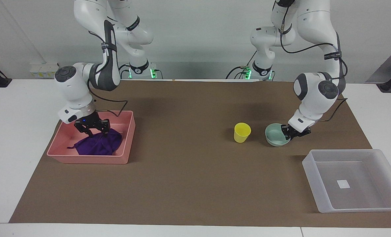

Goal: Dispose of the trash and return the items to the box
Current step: 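Release the cloth in the tray while the left gripper lifts the bowl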

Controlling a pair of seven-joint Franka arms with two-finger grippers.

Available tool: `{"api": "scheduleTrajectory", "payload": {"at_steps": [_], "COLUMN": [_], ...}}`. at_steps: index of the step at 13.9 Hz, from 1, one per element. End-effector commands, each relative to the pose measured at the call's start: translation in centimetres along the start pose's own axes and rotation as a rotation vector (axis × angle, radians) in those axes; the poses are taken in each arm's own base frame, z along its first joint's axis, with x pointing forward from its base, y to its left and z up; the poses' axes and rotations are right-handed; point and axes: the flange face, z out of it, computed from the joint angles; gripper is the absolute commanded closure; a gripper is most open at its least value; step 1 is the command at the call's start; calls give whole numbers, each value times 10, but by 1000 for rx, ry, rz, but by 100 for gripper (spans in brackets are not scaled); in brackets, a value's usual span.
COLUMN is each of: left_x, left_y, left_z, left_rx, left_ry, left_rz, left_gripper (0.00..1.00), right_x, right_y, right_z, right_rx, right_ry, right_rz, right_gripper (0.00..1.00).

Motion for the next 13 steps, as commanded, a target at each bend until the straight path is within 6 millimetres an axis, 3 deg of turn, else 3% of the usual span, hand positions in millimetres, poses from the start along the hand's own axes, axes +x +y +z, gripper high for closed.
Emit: {"api": "scheduleTrajectory", "payload": {"at_steps": [1, 3, 4, 7, 10, 12, 13], "left_x": [3, 24, 35, 56, 90, 111, 124], "left_y": [-6, -12, -24, -57, -108, -143, -156], "left_z": [-30, -65, -76, -92, -112, -111, -107], "left_rx": [-4, -16, -24, -15, -19, -40, -39], "left_ry": [17, 33, 40, 122, 185, 192, 202], "left_rz": [-23, -37, -63, -111, -185, -235, -246], "left_gripper": [100, 100, 100, 100, 100, 100, 100], "right_x": [5, 9, 12, 13, 14, 13, 9], "right_y": [-16, -19, -19, -14, -1, 2, 7], "right_z": [-26, -53, -71, -127, -174, -208, -235], "right_rx": [4, 7, 8, 9, -5, -10, -8], "right_ry": [27, 10, 2, -25, -61, -85, -85], "right_rz": [48, 88, 90, 102, 114, 117, 128], "right_gripper": [0, 0, 0, 0, 0, 0, 0]}}
